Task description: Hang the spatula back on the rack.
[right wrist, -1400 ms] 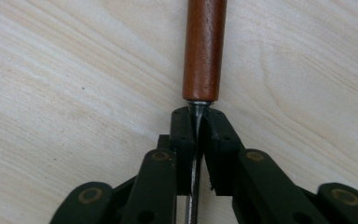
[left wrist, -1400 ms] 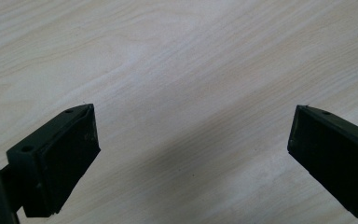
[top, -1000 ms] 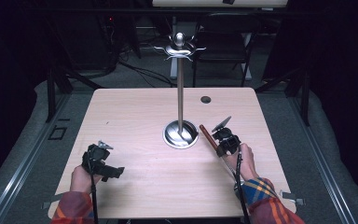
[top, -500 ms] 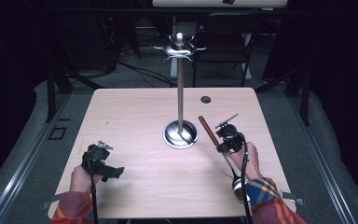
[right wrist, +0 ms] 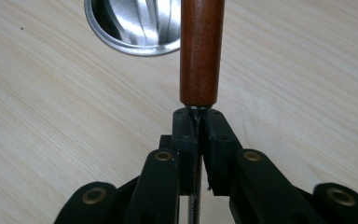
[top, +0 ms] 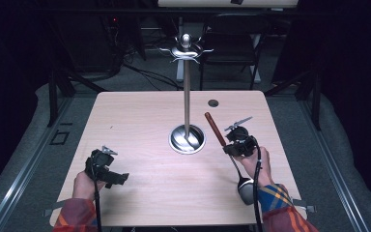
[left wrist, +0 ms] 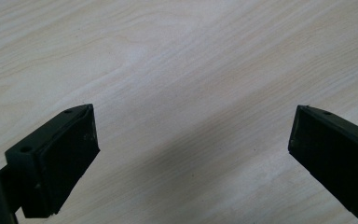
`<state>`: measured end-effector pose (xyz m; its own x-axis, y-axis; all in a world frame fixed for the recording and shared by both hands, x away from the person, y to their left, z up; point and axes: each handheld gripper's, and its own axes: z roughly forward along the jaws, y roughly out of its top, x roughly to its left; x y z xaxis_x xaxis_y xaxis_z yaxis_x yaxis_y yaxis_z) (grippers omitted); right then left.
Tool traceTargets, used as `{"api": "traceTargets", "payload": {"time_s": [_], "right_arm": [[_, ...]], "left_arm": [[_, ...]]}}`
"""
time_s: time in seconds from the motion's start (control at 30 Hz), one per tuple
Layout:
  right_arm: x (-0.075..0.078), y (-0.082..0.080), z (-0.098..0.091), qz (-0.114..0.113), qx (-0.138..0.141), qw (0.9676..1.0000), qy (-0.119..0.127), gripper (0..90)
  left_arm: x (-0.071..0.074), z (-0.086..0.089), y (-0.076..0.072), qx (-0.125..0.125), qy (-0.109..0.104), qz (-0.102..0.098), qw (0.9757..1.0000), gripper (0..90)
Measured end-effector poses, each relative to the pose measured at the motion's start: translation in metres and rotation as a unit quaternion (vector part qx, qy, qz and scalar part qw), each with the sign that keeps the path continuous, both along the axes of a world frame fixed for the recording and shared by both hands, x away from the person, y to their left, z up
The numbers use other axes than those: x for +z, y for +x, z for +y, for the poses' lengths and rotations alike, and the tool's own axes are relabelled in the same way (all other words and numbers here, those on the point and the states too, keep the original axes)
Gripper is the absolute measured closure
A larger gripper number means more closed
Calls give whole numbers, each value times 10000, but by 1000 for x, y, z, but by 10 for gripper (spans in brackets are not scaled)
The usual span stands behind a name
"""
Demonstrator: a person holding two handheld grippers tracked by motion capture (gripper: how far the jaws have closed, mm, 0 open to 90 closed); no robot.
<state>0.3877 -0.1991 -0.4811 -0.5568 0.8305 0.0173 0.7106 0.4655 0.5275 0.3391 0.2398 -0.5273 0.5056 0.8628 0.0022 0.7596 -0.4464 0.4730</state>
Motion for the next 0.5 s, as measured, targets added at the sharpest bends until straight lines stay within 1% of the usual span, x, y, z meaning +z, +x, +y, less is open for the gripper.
{"api": "traceTargets", "payload": {"time_s": [0.03,0.07,0.1,0.17,0.2,0.3,0.33,0.37,0.4,0.47,0.5], "right_arm": [[0,0,0,0,0,10000,0,841],[1,-1,0,-23,35,10000,57,840],[3,-2,0,-68,19,10000,23,841],[6,-4,0,-111,57,9999,39,841],[6,-5,0,-159,40,9998,56,841],[9,-7,0,-204,48,9997,80,841],[10,-7,0,-262,52,9996,82,840],[11,-8,1,-284,55,9996,76,840],[13,-8,0,-278,75,9996,-34,840],[13,-9,2,-382,42,9992,132,841],[15,-10,2,-393,46,9992,106,841]], "left_arm": [[0,0,0,0,-3,-1,10000,12],[0,0,0,1,-3,-2,10000,12],[0,0,0,0,-2,-3,10000,12],[0,0,0,-1,-4,-1,10000,12],[0,0,0,0,-5,0,10000,12],[0,0,0,-9,2,-7,10000,12],[0,0,0,-5,1,-10,10000,12],[0,0,0,-6,-3,-10,10000,12],[0,0,0,-6,-2,-16,10000,12],[0,0,0,-4,3,-8,10000,12],[0,0,0,0,1,-10,10000,12]]}}
